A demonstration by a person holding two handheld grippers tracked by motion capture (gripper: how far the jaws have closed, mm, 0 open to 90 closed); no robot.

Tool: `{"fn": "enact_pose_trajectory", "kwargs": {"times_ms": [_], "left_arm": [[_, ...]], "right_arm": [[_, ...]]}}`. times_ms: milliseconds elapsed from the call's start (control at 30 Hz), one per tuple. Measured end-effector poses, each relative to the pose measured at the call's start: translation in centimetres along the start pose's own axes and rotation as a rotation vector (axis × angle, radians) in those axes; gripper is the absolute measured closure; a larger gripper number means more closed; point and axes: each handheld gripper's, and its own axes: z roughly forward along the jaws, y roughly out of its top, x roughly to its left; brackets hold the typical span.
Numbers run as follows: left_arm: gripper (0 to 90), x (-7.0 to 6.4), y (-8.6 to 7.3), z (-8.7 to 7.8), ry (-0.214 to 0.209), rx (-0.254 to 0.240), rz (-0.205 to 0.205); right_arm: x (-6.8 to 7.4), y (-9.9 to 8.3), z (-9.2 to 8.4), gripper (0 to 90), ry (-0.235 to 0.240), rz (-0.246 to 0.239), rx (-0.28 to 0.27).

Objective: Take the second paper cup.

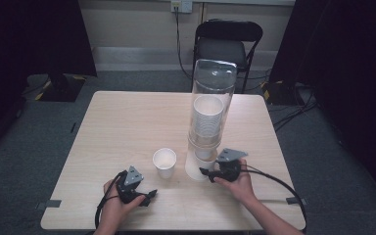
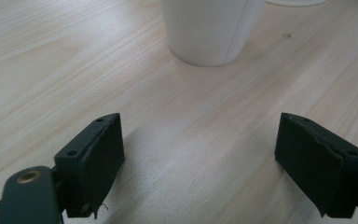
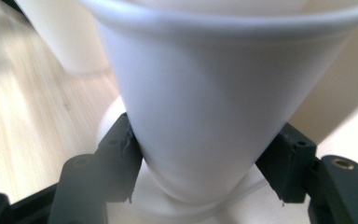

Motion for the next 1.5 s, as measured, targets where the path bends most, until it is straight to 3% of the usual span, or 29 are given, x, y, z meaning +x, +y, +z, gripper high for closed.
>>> {"fn": "enact_pose_trajectory", "kwargs": {"times_ms": [67,133,167,267,367,533,733,1067,1200,1500], "left_arm": [[15.1,0.1,0.0,0.0,-0.003,0.005,0.003],[15.1,0.1,0.0,0.0,-0.002,0.006,0.004],[15.1,0.0,0.0,0.0,-0.003,0.005,0.003],[15.1,0.1,0.0,0.0,-0.003,0.006,0.004],[15.1,0.0,0.0,0.0,-0.003,0.005,0.003],[15.1,0.0,0.0,0.0,-0.003,0.006,0.004],[15.0,0.1,0.0,0.0,-0.004,0.006,0.003],[14.9,0.1,0.0,0.0,-0.003,0.004,0.003],[14.9,0.1,0.0,0.0,-0.004,0.006,0.003],[14.9,0.1,0.0,0.0,-0.005,0.003,0.002]], "right_arm": [[0.0,0.8,-0.4,35.1,-0.005,-0.033,0.016],[-0.4,1.5,-0.9,34.3,0.023,-0.023,0.038],[-0.5,1.5,-1.0,34.1,0.015,-0.038,0.050],[-0.6,0.5,-1.4,33.8,0.009,-0.071,0.068],[-0.7,-0.1,-2.1,33.6,0.009,-0.060,0.049],[-1.0,-0.9,-3.8,33.2,0.002,-0.065,0.070],[-2.3,-2.5,-5.2,32.6,-0.045,-0.033,0.081],[-4.0,-2.4,-4.1,31.0,-0.088,0.001,0.098],[-4.3,-2.7,-4.4,23.9,-0.100,0.020,0.106],[-4.6,-3.4,-6.8,17.0,-0.108,0.063,0.092]]}}
